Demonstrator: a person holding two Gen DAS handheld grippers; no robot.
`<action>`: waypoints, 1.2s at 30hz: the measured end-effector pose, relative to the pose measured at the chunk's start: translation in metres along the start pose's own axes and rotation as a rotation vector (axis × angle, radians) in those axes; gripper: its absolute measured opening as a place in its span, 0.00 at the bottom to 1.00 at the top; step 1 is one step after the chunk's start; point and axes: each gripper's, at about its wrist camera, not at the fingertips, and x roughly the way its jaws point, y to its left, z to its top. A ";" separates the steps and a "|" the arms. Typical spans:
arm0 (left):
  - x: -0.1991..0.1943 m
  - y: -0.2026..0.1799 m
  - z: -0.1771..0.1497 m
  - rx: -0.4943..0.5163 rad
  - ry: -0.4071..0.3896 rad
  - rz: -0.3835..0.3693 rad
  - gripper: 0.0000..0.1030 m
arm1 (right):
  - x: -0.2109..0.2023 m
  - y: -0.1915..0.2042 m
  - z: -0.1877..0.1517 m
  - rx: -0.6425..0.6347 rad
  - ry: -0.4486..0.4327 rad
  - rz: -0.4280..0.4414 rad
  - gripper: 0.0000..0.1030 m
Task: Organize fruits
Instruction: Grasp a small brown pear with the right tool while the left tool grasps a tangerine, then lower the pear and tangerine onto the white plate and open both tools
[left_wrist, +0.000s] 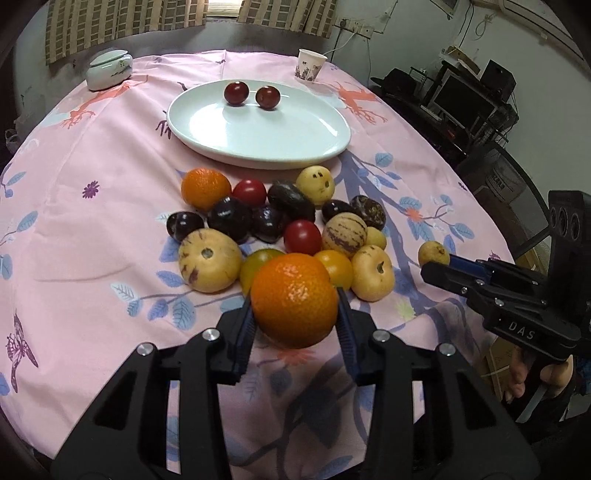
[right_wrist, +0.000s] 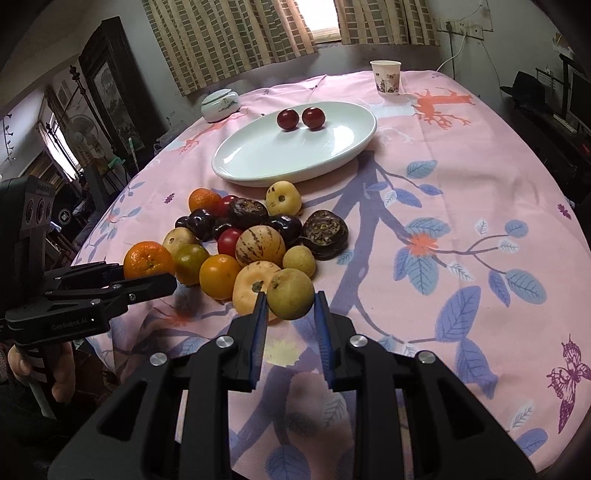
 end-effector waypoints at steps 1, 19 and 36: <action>-0.002 0.003 0.004 -0.002 -0.008 0.002 0.39 | 0.001 0.000 0.003 0.001 0.001 0.003 0.25; 0.100 0.083 0.220 -0.056 0.050 0.092 0.40 | 0.114 -0.016 0.207 -0.109 0.009 -0.079 0.25; 0.140 0.100 0.254 -0.106 0.055 0.129 0.65 | 0.190 -0.040 0.246 -0.100 0.133 -0.198 0.38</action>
